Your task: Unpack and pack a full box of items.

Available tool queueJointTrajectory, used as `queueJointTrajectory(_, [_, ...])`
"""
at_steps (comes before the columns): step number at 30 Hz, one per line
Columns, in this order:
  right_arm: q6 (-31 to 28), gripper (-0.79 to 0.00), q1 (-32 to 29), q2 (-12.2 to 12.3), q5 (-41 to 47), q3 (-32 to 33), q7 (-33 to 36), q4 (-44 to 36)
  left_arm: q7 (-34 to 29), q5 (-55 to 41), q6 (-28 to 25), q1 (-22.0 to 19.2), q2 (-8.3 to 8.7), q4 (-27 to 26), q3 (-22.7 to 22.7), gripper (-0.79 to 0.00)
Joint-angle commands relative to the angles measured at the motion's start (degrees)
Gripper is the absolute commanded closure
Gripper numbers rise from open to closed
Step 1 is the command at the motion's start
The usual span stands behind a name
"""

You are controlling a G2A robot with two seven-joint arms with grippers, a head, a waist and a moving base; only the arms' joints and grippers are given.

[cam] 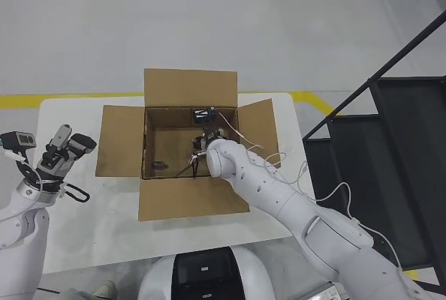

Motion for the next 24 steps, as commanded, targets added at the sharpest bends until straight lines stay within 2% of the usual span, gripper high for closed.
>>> queueJointTrajectory(1, [0.0,-0.785,0.0,0.0,-0.01,0.0,0.0,0.0,0.0,0.0,0.0,0.0,0.0,0.0,0.0,-0.785])
queueJointTrajectory(6, [0.0,-0.785,0.0,0.0,-0.01,0.0,0.0,0.0,0.0,0.0,0.0,0.0,0.0,0.0,0.0,-0.785])
queueJointTrajectory(14, [3.5,-0.785,-1.05,-0.56,-0.99,2.05,-3.41,1.9,0.0,0.0,0.0,0.0,0.0,0.0,0.0,-0.785])
queueJointTrajectory(15, [4.05,-0.557,-1.0,-0.73,-1.44,2.0,-3.66,2.63,0.0,0.0,0.0,0.0,0.0,0.0,0.0,-0.785])
queueJointTrajectory(16, [4.39,-0.376,-0.95,-0.93,-1.54,2.0,-3.81,3.14,0.0,0.0,0.0,0.0,0.0,0.0,0.0,-0.785])
queueJointTrajectory(17, [4.82,-0.314,-0.83,-1.15,-1.85,1.88,-3.8,3.7,0.0,0.0,0.0,0.0,0.0,0.0,0.0,-0.785])
queueJointTrajectory(18, [5.41,-0.12,-0.73,-1.39,-2.17,1.73,-3.83,4.21,0.0,0.0,0.0,0.0,0.0,0.0,0.0,-0.785])
queueJointTrajectory(19, [5.94,-0.052,-0.65,-1.65,-2.19,1.7,-3.85,4.64,0.0,0.0,0.0,0.0,0.0,0.0,0.0,-0.785])
queueJointTrajectory(21, [6.74,-0.037,-0.42,-2.17,-2.44,1.53,-4.07,5.56,0.0,0.0,0.0,0.0,0.0,0.0,0.0,-0.785])
queueJointTrajectory(24, [7.38,-0.126,-0.11,-2.94,-2.01,1.66,-4.43,6.98,0.0,0.0,0.0,0.0,0.0,0.0,0.0,-0.785])
